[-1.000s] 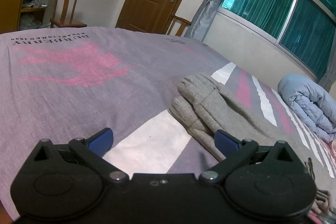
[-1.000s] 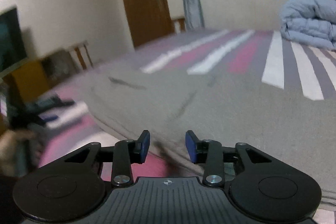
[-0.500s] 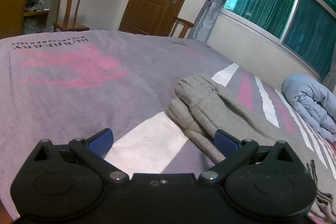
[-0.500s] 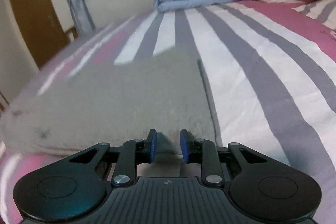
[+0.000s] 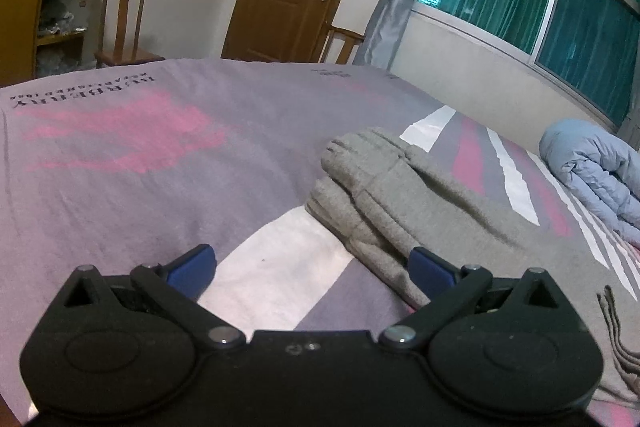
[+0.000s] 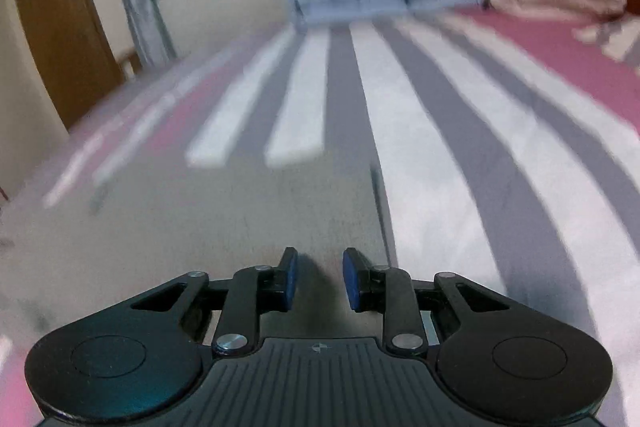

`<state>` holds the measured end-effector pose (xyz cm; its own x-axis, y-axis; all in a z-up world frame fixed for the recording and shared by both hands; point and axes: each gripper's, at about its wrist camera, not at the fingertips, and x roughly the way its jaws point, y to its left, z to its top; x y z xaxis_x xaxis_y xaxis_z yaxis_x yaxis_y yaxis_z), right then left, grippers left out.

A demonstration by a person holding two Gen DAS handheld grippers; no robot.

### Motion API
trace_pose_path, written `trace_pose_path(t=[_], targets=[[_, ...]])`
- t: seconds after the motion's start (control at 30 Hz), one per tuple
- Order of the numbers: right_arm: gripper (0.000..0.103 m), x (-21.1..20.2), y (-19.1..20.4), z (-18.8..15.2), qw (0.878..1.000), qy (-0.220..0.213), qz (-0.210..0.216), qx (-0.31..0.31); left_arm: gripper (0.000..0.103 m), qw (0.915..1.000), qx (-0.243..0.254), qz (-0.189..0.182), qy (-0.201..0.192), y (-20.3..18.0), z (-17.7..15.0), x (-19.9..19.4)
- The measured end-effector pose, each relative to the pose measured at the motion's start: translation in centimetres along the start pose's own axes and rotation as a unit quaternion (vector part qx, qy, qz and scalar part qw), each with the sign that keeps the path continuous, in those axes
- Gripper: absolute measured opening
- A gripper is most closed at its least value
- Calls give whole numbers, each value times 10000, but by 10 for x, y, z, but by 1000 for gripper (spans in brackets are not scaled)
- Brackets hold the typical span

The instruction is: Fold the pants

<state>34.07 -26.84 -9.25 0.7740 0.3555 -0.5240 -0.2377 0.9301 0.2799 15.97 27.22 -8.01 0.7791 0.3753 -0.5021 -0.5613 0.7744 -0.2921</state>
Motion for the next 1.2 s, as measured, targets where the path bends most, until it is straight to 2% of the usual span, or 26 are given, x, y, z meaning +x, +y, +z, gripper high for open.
trace_pose_path(t=[0.03, 0.1, 0.17, 0.23, 0.27, 0.37, 0.47, 0.53, 0.63, 0.7, 0.73, 0.8, 0.87, 0.93, 1.0, 1.07, 1.1, 1.2], targets=[[26, 0, 1, 7, 9999, -168, -29, -25, 97, 10000, 16, -1, 1, 0, 0, 1], [26, 13, -1, 20, 9997, -192, -75, 90, 97, 10000, 54, 10, 27, -2, 0, 3], [26, 32, -5, 24, 9998, -1, -174, 117, 97, 9999, 106, 31, 70, -4, -1, 6], [26, 63, -11, 20, 9979, 588, -272, 72, 97, 9998, 150, 78, 113, -6, -2, 8], [26, 63, -13, 17, 9984, 493, -245, 91, 97, 9997, 183, 114, 135, -7, -3, 10], [26, 51, -16, 13, 9991, 382, -169, 123, 97, 9991, 317, 205, 183, -10, -3, 13], [26, 27, -18, 3, 9998, 78, 50, 155, 97, 9990, 348, 214, 184, -10, -3, 12], [26, 26, -12, -14, 9993, 254, -13, -269, 97, 9991, 336, 210, 180, -11, -3, 12], [26, 7, -1, -19, 9992, 25, -42, -388, 97, 9990, 367, 202, 167, -12, -3, 11], [26, -5, 1, -20, 9993, -186, 170, -293, 97, 9990, 368, 234, 106, -11, -2, 8], [27, -5, 5, -24, 9989, -139, 242, -378, 97, 9990, 349, 260, 63, -11, -2, 6], [28, 6, 12, -32, 9975, 193, 116, -668, 97, 9985, 338, 428, -19, -10, 0, 4], [28, 3, 16, -29, 9974, 161, 67, -701, 97, 9986, 291, 432, 113, -7, -1, 8], [28, -12, 12, -25, 9989, -51, 280, -382, 97, 9984, 332, 440, 138, -8, 1, 8], [29, -25, 9, -26, 9991, -208, 252, -260, 95, 9997, 98, 226, -29, -5, 4, 0], [31, -38, 5, -30, 9993, -253, 224, -172, 91, 9996, -146, -179, -137, -2, 6, -5], [32, -43, 2, -32, 9995, -224, 208, -77, 85, 9987, -230, -420, -173, -2, 8, -5], [41, -59, -5, -32, 9993, -287, 89, 202, 74, 9922, -638, -1067, 53, 0, 15, 10]])
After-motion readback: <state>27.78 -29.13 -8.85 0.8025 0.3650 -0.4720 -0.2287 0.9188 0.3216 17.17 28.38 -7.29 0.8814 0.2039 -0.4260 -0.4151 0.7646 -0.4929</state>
